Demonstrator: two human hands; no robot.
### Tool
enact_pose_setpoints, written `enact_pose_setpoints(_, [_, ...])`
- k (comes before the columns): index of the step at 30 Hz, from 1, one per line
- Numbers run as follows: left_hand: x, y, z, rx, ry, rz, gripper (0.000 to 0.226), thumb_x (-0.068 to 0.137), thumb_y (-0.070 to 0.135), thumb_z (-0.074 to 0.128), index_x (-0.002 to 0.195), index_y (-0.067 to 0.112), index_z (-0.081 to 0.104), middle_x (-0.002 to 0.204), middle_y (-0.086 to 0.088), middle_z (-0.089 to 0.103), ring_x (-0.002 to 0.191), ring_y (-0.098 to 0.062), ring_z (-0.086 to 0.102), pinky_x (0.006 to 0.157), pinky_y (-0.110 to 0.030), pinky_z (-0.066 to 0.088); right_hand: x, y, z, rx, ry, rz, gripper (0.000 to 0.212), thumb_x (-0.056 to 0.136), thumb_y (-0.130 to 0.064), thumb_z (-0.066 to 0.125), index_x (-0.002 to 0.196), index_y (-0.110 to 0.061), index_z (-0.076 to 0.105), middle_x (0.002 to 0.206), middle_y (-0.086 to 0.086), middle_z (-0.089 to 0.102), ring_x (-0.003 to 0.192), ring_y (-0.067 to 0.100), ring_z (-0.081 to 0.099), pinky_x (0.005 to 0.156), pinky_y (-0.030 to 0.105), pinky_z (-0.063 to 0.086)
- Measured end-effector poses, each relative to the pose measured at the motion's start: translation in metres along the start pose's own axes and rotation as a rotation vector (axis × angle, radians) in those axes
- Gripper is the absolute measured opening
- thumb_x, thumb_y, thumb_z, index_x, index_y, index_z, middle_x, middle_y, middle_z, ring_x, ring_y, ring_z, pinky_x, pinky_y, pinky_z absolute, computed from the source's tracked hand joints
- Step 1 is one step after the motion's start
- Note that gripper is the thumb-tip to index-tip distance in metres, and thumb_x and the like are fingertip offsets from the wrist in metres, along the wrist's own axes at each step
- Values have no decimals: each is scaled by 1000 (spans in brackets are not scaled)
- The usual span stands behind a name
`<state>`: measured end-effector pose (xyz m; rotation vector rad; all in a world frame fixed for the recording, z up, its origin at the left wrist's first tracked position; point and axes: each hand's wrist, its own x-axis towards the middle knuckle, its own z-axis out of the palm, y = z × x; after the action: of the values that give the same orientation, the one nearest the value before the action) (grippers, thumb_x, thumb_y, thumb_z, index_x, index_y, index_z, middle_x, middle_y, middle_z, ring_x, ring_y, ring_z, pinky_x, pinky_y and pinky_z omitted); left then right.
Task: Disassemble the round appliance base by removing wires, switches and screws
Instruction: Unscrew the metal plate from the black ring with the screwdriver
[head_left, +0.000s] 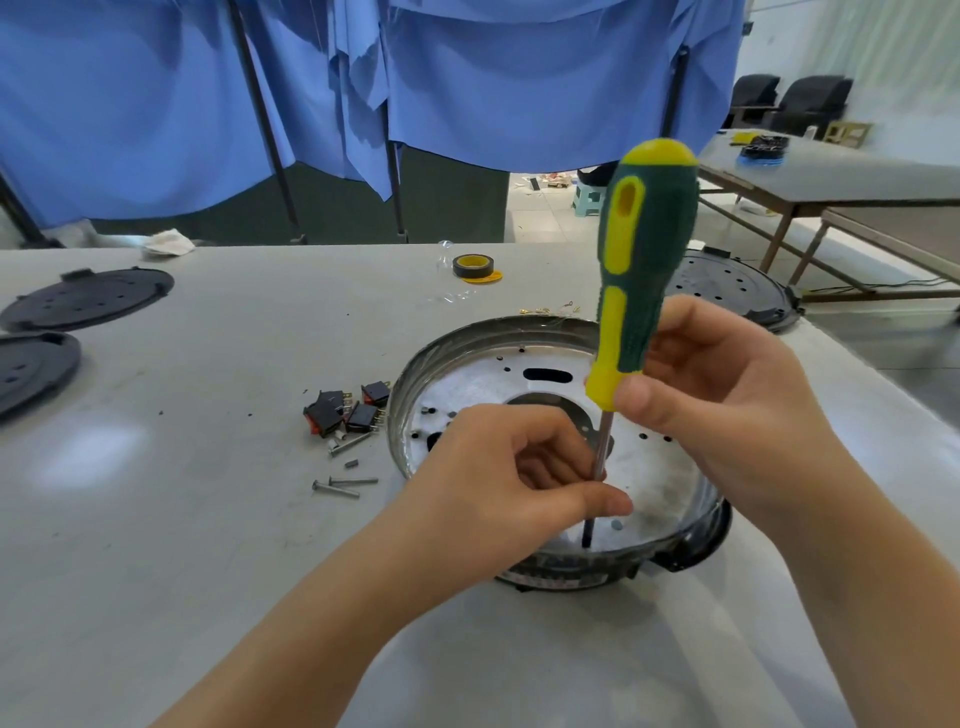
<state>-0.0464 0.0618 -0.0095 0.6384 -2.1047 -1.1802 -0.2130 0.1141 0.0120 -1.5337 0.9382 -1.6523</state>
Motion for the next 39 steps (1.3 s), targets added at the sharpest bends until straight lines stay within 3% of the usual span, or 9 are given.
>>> enact_pose_setpoints(4, [0,-1,2,62,14,12,19,69,30,83,71,23,65,71,5,69,64,-8,66,67,-30,57,-1,-1,-2,29,-80,59,29,83,-20,60,109,-9,64,98,7,74,96,25,70,83,28,54])
enact_pose_setpoints(8, [-1,1,-2,-2,-155,-2,17,86,12,68,102,13,71,93,7,75,84,-3,71,81,-18,55,0,3,-1,65,-82,106,28,86,-11,51,108,-11,66,100,6,74,101,23,68,86,28,52])
enact_pose_setpoints(13, [0,3,0,-42,-82,-67,5,78,16,76,82,19,74,75,0,75,68,-13,72,69,-25,58,0,1,3,-8,-102,108,31,81,-23,58,109,-20,70,106,-1,72,107,18,65,89,27,52])
enact_pose_setpoints(16, [1,-1,6,38,14,-42,17,68,30,83,72,20,70,67,-3,70,62,-21,66,63,-33,56,-1,0,9,-98,-47,77,33,72,-20,70,105,-21,69,90,-7,72,88,7,66,76,18,52])
enact_pose_setpoints(20, [2,-4,7,82,50,12,21,68,34,83,71,21,67,67,2,68,60,-14,65,63,-31,56,1,2,12,-93,55,35,37,63,-13,76,99,-15,67,80,0,71,77,11,70,70,19,55])
enact_pose_setpoints(25, [3,-2,-2,-17,-141,-10,19,87,10,67,105,14,69,91,6,76,81,-3,71,79,-19,55,0,5,3,-35,-33,103,32,81,-22,60,111,-11,59,105,7,73,105,23,67,83,26,53])
enact_pose_setpoints(29, [4,-1,-1,-27,-67,-38,10,80,13,74,88,19,72,78,4,75,70,-8,72,71,-21,57,2,3,-1,23,-76,162,40,81,-27,56,119,-15,63,112,4,70,109,22,64,94,30,50])
enact_pose_setpoints(33, [5,-5,5,49,54,-2,19,67,29,85,69,27,66,65,8,69,60,-10,67,64,-28,57,1,4,2,-115,-1,92,32,76,-32,66,107,-29,71,107,-9,71,95,14,66,85,24,53])
enact_pose_setpoints(39, [7,-6,8,139,100,46,25,65,44,82,70,35,59,70,15,65,63,-5,63,62,-24,54,2,2,-1,-42,1,81,28,88,-11,54,116,-12,58,100,6,73,97,21,69,84,24,53])
